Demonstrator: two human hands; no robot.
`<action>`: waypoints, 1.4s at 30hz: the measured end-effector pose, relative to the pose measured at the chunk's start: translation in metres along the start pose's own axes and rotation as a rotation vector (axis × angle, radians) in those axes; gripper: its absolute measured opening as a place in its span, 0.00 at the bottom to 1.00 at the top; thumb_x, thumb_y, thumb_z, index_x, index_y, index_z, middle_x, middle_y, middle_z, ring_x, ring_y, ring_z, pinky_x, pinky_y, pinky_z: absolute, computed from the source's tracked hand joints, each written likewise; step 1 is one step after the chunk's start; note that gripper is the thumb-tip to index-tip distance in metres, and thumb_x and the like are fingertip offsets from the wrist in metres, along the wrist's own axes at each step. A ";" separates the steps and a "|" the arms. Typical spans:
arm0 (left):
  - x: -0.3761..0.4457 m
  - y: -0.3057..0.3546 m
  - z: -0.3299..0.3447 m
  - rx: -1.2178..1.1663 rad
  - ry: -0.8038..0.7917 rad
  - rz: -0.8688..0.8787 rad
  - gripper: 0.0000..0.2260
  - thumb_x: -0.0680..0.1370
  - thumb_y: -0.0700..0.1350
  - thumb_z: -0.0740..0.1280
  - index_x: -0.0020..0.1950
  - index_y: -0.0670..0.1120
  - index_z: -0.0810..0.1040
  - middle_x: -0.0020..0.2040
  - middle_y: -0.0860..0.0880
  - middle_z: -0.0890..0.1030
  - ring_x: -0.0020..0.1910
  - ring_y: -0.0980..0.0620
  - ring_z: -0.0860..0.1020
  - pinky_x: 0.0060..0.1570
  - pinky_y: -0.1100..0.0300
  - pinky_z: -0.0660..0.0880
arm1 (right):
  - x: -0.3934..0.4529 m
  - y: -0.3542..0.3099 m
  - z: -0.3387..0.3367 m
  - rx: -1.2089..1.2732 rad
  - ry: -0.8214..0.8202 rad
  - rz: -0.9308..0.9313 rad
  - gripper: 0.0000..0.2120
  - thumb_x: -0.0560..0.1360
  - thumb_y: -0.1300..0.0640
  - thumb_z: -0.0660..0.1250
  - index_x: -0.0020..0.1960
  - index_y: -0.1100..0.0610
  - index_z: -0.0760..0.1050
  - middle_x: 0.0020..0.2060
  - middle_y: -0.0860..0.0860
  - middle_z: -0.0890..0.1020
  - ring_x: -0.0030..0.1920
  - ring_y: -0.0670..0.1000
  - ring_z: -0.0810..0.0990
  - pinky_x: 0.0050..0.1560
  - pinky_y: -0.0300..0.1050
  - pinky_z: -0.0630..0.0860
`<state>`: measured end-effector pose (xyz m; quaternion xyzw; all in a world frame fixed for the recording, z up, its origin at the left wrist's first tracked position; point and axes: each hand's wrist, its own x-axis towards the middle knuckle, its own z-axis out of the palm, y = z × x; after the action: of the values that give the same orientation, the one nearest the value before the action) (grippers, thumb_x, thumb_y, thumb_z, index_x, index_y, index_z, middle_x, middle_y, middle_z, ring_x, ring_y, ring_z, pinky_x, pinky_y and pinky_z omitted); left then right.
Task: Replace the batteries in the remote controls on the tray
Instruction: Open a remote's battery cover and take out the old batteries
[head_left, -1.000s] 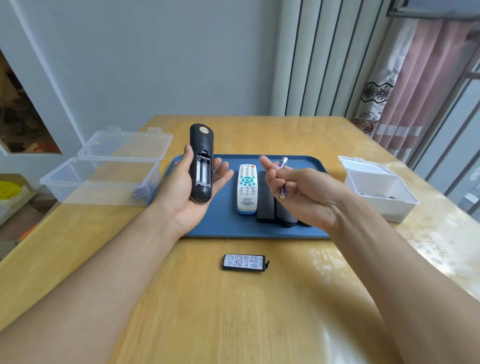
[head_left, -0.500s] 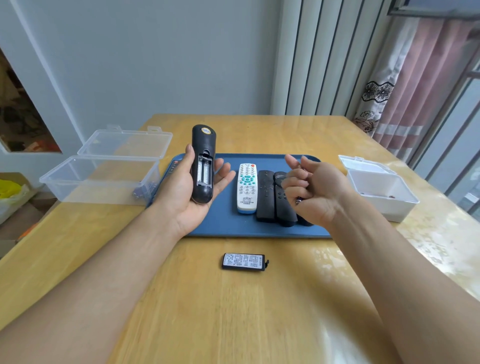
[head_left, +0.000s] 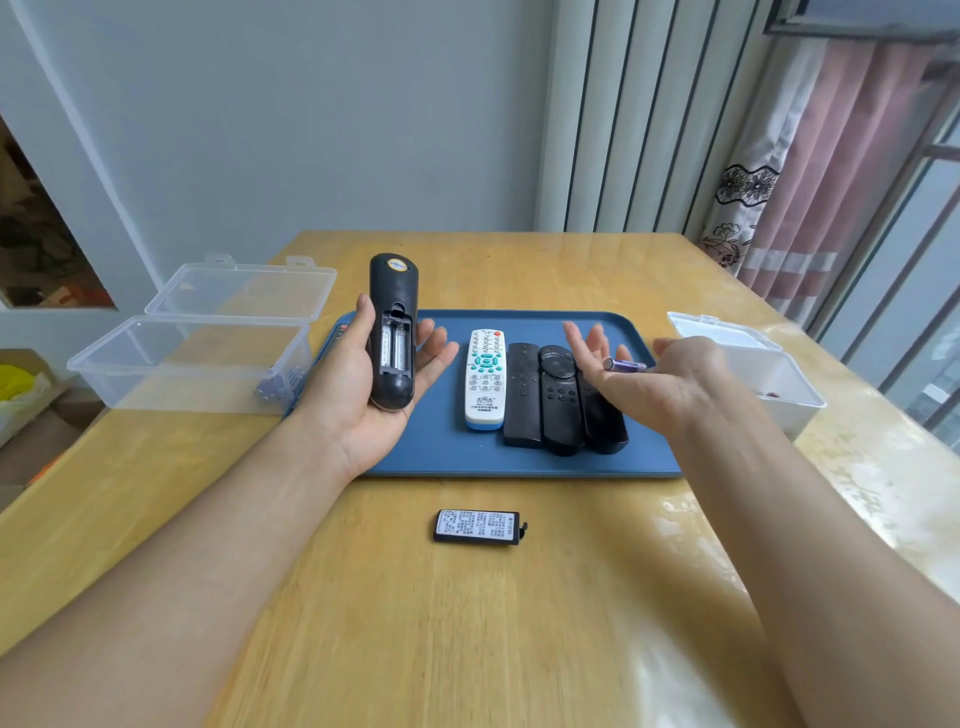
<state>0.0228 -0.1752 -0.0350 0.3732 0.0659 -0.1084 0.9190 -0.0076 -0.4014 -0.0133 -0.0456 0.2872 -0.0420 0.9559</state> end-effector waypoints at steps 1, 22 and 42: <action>0.000 0.000 0.000 0.000 0.001 0.003 0.20 0.83 0.55 0.63 0.57 0.38 0.79 0.40 0.42 0.83 0.38 0.48 0.86 0.54 0.47 0.82 | 0.000 0.001 0.000 -0.021 -0.005 0.016 0.15 0.84 0.54 0.56 0.62 0.66 0.69 0.53 0.68 0.76 0.50 0.63 0.81 0.51 0.68 0.80; -0.010 0.038 -0.004 0.005 0.089 0.313 0.19 0.83 0.55 0.63 0.62 0.40 0.79 0.45 0.43 0.84 0.36 0.48 0.82 0.47 0.52 0.84 | -0.015 0.039 -0.004 -1.501 -0.513 -0.231 0.12 0.84 0.61 0.59 0.66 0.57 0.74 0.46 0.53 0.84 0.40 0.50 0.79 0.37 0.42 0.66; 0.015 0.131 -0.115 0.158 0.614 0.848 0.13 0.85 0.55 0.58 0.59 0.50 0.77 0.49 0.47 0.84 0.31 0.49 0.82 0.38 0.54 0.81 | 0.048 0.304 0.120 -3.179 -1.279 -0.787 0.09 0.74 0.64 0.66 0.47 0.52 0.80 0.34 0.47 0.77 0.33 0.51 0.77 0.31 0.40 0.67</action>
<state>0.0654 -0.0060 -0.0320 0.4498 0.1670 0.3825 0.7896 0.1151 -0.0977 0.0261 0.9188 0.3680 -0.0690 0.1250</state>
